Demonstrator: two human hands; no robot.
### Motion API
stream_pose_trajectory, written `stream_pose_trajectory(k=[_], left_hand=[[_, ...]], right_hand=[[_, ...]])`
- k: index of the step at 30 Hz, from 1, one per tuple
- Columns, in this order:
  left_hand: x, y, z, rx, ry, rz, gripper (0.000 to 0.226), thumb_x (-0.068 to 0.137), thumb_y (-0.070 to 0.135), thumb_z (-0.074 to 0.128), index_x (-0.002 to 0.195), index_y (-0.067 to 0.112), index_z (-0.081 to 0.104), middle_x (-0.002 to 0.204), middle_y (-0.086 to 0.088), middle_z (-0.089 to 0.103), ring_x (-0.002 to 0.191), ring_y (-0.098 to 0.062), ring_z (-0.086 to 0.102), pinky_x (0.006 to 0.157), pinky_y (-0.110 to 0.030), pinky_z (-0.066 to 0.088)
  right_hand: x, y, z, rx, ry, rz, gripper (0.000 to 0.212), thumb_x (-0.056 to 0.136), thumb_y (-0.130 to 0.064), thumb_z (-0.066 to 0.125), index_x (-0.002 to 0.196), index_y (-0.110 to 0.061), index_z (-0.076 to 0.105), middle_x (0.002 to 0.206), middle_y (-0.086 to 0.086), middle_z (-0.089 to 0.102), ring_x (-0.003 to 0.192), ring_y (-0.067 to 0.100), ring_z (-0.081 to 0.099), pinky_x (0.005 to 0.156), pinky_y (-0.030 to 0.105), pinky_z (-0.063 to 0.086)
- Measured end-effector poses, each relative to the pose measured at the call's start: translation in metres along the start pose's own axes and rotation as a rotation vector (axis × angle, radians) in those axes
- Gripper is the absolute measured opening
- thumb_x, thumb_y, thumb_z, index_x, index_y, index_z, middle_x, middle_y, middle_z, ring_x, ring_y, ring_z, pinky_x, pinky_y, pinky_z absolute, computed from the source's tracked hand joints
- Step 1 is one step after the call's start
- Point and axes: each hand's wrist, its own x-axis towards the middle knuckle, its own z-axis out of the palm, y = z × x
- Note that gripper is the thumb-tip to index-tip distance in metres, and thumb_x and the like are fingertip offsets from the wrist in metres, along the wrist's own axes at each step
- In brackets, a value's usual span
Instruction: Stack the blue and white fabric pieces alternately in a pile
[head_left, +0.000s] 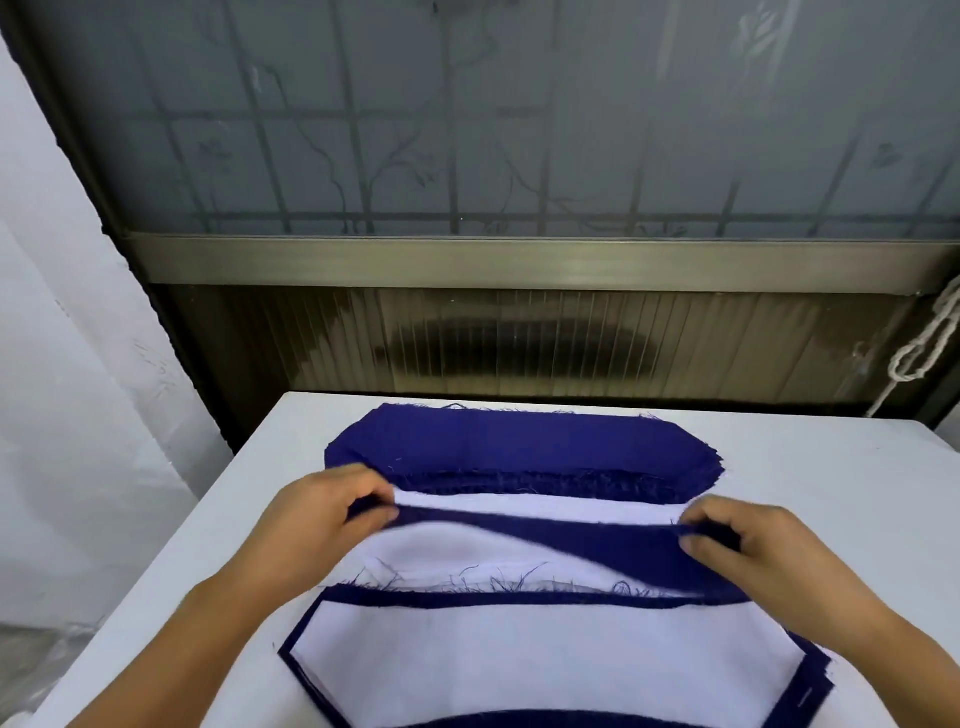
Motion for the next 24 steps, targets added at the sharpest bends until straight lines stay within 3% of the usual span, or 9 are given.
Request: stream_pose_trajectory(k=[5,9,11,14,16,18,21,24], left_hand=[[-0.020,0.001,-0.007,-0.208,-0.479,-0.094,0.006,0.087,0.038,0.068,0.083,0.042,0.066,0.082,0.017,0.068,0.074,-0.005,0.062,0.068,-0.024,0.051],[-0.021,0.002,0.000,-0.176,-0.606,-0.108,0.011,0.089,0.034,0.067,0.078,0.038,0.066,0.079,0.013,0.067,0.072,-0.010,0.061,0.070,-0.027,0.049],[-0.019,0.001,-0.001,-0.163,-0.513,-0.146,0.013,0.090,0.033,0.067,0.077,0.033,0.066,0.078,0.015,0.067,0.070,-0.007,0.061,0.069,-0.027,0.051],[-0.021,0.008,-0.008,-0.111,-0.191,-0.155,0.008,0.088,0.034,0.068,0.081,0.038,0.067,0.084,0.025,0.066,0.077,0.000,0.062,0.064,-0.019,0.050],[-0.026,0.015,-0.011,-0.101,0.076,-0.073,0.009,0.085,0.031,0.070,0.084,0.039,0.066,0.088,0.026,0.065,0.081,-0.002,0.062,0.064,-0.014,0.047],[-0.036,0.020,-0.011,-0.028,0.265,0.073,0.001,0.087,0.033,0.066,0.086,0.034,0.066,0.090,0.023,0.064,0.084,-0.001,0.060,0.073,-0.010,0.045],[-0.058,0.017,0.011,0.064,0.320,0.259,0.031,0.095,0.042,0.052,0.087,0.020,0.072,0.097,0.014,0.065,0.090,0.001,0.056,0.086,-0.005,0.038],[-0.088,0.008,0.055,0.084,0.219,0.351,0.055,0.099,0.052,0.038,0.083,0.016,0.076,0.103,0.008,0.068,0.096,-0.004,0.057,0.086,-0.018,0.044]], right_hand=[[-0.018,0.004,-0.005,0.115,-0.400,0.140,0.014,0.091,-0.024,0.064,0.077,-0.022,0.066,0.075,-0.003,0.069,0.064,0.009,0.060,0.060,0.020,0.045],[-0.011,0.006,0.008,0.044,-0.399,0.165,0.018,0.093,-0.022,0.063,0.081,-0.009,0.064,0.080,0.008,0.067,0.064,0.011,0.058,0.063,0.026,0.046],[-0.008,0.004,0.013,0.011,-0.293,0.146,0.015,0.093,-0.022,0.062,0.081,-0.016,0.066,0.080,0.002,0.068,0.068,0.014,0.061,0.067,0.029,0.049],[-0.011,-0.004,0.014,0.002,0.042,0.060,0.014,0.093,-0.019,0.061,0.085,-0.030,0.067,0.080,-0.012,0.068,0.071,0.011,0.062,0.067,0.023,0.050],[-0.018,-0.009,0.012,-0.041,0.332,-0.084,0.015,0.091,-0.013,0.063,0.091,-0.027,0.069,0.085,-0.021,0.068,0.079,0.003,0.061,0.069,0.011,0.046],[-0.029,-0.005,0.013,-0.168,0.535,-0.269,0.015,0.092,-0.008,0.061,0.095,-0.017,0.073,0.099,-0.015,0.069,0.092,0.000,0.059,0.079,0.006,0.042],[-0.052,0.018,0.028,-0.319,0.560,-0.476,0.032,0.094,-0.023,0.048,0.095,-0.006,0.075,0.107,0.002,0.070,0.105,0.012,0.058,0.097,0.019,0.041],[-0.071,0.043,0.055,-0.345,0.445,-0.537,0.053,0.102,-0.035,0.035,0.087,-0.007,0.077,0.105,0.002,0.071,0.107,0.012,0.057,0.098,0.023,0.040]])
